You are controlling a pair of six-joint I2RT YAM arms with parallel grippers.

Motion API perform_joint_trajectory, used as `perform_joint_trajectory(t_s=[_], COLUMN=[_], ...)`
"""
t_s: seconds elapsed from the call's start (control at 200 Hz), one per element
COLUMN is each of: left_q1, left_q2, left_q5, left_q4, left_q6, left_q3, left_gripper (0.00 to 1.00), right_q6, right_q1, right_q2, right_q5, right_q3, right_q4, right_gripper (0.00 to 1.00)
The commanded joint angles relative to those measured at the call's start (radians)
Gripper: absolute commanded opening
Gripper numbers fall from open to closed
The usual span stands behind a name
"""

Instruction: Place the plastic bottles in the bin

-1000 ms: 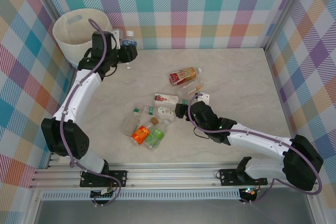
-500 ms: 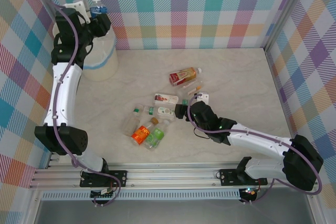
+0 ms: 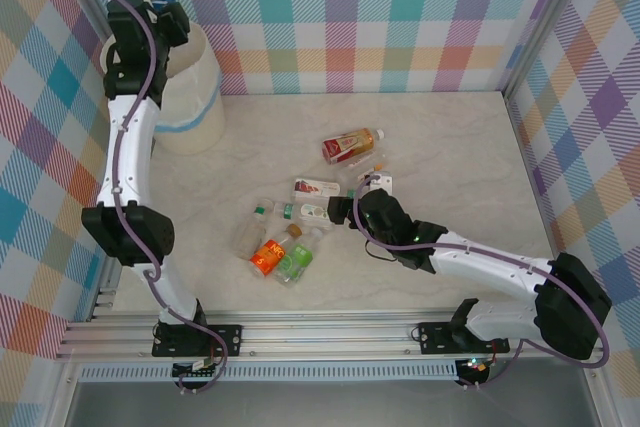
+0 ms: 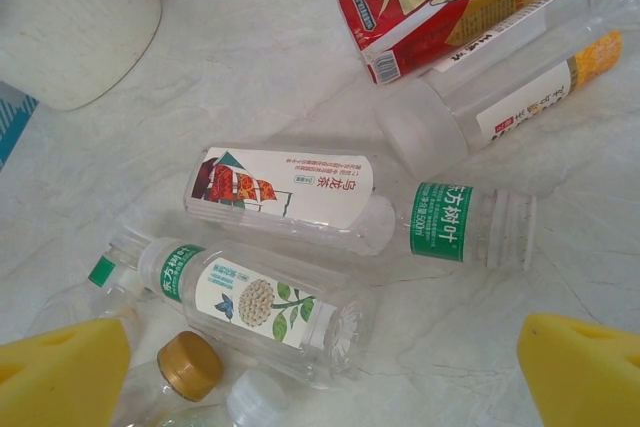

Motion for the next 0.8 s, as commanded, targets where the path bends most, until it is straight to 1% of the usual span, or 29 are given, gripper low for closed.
perform_joint_trajectory(t_s=[0.0, 0.15, 0.24, 0.33, 0.4, 0.46, 0.48, 0.5, 0.545, 0.605, 0.795], left_q1=[0.029, 0.062, 0.073, 0.094, 0.109, 0.11, 0.11, 0.111, 0.113, 0.113, 0.113], left_q2=[0.033, 0.118, 0.176, 0.25, 0.332, 0.441, 0.48, 0.502, 0.503, 0.501, 0.465], left_q5=[-0.084, -0.131, -0.198, -0.23, -0.219, -0.206, -0.193, -0.182, -0.204, -0.166, -0.119], left_q4=[0.005, -0.083, -0.145, -0.211, -0.317, -0.445, -0.484, -0.503, -0.505, -0.488, -0.498], left_q6=[0.006, -0.02, -0.022, -0.038, -0.047, -0.026, -0.014, -0.005, -0.025, -0.012, -0.015], left_q3=[0.073, 0.185, 0.245, 0.328, 0.475, 0.685, 0.77, 0.82, 0.826, 0.823, 0.79], left_gripper=[0.4, 0.43, 0.48, 0.49, 0.52, 0.6, 0.62, 0.63, 0.65, 0.7, 0.89], right_q6=[-0.019, -0.013, -0.006, -0.005, -0.007, -0.009, -0.009, -0.009, -0.008, -0.009, -0.011], right_q1=[-0.005, -0.005, -0.004, -0.005, -0.005, -0.005, -0.005, -0.005, -0.005, -0.005, -0.005], right_q2=[-0.002, -0.021, -0.034, -0.042, -0.046, -0.05, -0.05, -0.053, -0.052, -0.055, -0.056], right_q5=[-0.017, -0.021, -0.018, -0.016, -0.018, -0.016, -0.016, -0.015, -0.013, -0.015, -0.012], right_q3=[0.027, 0.022, 0.008, 0.002, 0.001, 0.002, 0.002, 0.0, -0.001, 0.0, -0.004], right_q4=[0.023, 0.003, 0.008, 0.016, 0.012, 0.008, 0.008, 0.008, 0.011, 0.009, 0.008], right_gripper=[1.0, 1.0, 1.0, 1.0, 1.0, 1.0, 1.0, 1.0, 1.0, 1.0, 1.0])
